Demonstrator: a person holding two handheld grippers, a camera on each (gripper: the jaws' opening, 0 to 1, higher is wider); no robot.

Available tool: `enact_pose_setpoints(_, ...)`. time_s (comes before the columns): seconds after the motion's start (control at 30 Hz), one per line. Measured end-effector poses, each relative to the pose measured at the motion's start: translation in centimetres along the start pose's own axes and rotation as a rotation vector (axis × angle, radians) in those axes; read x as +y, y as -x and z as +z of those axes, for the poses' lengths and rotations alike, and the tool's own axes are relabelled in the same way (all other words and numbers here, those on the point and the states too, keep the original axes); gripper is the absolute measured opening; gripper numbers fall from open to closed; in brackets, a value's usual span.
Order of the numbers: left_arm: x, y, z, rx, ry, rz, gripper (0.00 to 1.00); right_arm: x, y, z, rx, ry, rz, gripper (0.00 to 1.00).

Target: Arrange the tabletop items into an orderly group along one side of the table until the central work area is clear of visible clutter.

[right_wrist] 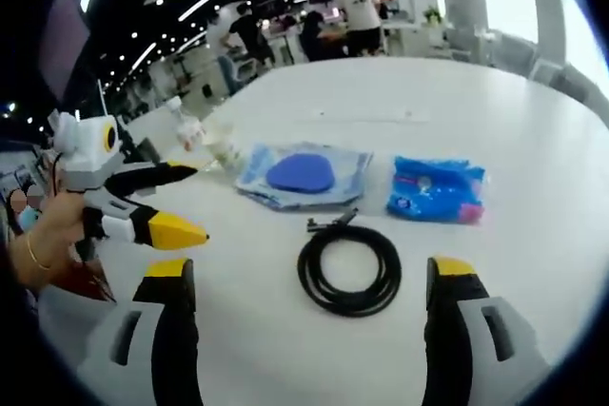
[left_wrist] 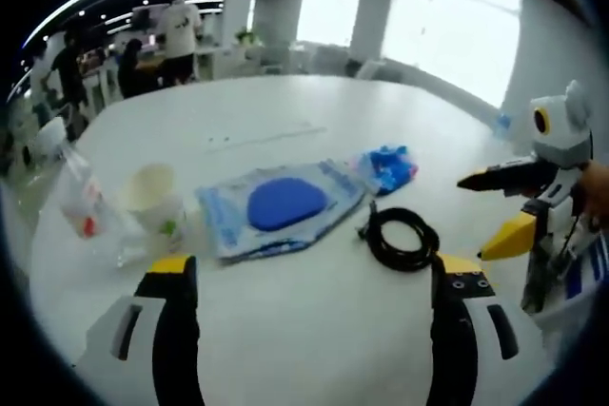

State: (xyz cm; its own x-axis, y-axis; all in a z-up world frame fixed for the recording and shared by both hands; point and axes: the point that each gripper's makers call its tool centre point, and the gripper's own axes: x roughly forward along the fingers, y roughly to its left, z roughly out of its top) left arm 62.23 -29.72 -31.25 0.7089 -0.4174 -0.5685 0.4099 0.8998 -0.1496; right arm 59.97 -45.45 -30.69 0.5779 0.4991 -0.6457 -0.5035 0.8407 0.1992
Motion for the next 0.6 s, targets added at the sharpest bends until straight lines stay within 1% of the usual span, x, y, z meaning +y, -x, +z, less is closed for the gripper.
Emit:
enact_pose_setpoints(0.3, 0.3, 1.2, -0.9, 0.008, 0.016, -0.002, 0.99, 0.6, 0.5, -0.4, 0.008, 0.001, 0.009, 0.99)
enact_pose_setpoints(0.43, 0.5, 1.9, -1.4, 0.013, 0.023, -0.002, 0.99, 1.1, 0.8, -0.3, 0.002, 0.0, 0.013, 0.99)
enact_pose_setpoints(0.6, 0.9, 2.6, -1.6, 0.014, 0.028, 0.005, 0.99, 1.5, 1.1, -0.2, -0.006, 0.011, 0.015, 0.99)
